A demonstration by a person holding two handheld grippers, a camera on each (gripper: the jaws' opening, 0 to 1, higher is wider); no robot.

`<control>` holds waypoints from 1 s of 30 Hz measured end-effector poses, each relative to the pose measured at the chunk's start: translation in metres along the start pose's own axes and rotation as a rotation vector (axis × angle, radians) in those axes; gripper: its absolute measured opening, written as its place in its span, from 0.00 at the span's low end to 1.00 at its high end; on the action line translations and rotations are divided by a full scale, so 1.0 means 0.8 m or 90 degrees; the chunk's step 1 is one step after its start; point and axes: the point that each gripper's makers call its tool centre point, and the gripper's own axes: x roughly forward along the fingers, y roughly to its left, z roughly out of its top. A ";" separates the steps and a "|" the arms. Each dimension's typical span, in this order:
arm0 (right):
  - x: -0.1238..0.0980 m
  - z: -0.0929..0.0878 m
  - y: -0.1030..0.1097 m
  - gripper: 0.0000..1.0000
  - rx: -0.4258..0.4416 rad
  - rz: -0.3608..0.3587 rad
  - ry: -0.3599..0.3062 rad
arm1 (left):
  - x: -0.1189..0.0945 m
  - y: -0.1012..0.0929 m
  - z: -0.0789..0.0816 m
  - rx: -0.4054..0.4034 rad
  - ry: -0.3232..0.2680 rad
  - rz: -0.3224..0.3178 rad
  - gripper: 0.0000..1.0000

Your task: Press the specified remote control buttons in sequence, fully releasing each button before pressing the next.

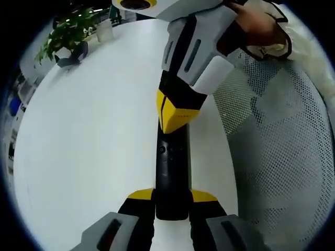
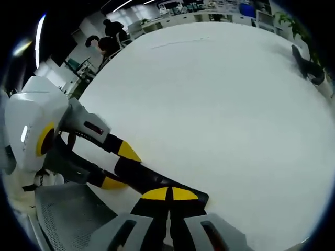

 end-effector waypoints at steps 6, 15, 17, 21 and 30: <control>-0.001 0.002 0.011 0.00 0.012 0.026 0.006 | 0.000 0.000 0.000 0.000 0.001 -0.001 0.22; 0.009 -0.011 0.013 0.00 0.003 0.021 0.028 | 0.000 0.001 0.000 -0.001 -0.001 -0.001 0.22; 0.007 -0.010 0.012 0.00 0.003 0.020 0.026 | 0.000 0.000 0.000 -0.001 -0.001 -0.001 0.22; 0.008 -0.010 0.012 0.00 0.008 0.019 0.027 | 0.000 0.000 0.000 -0.001 -0.002 -0.003 0.22; 0.009 -0.010 0.009 0.00 0.039 0.032 0.015 | 0.000 0.000 0.000 -0.001 -0.001 -0.003 0.22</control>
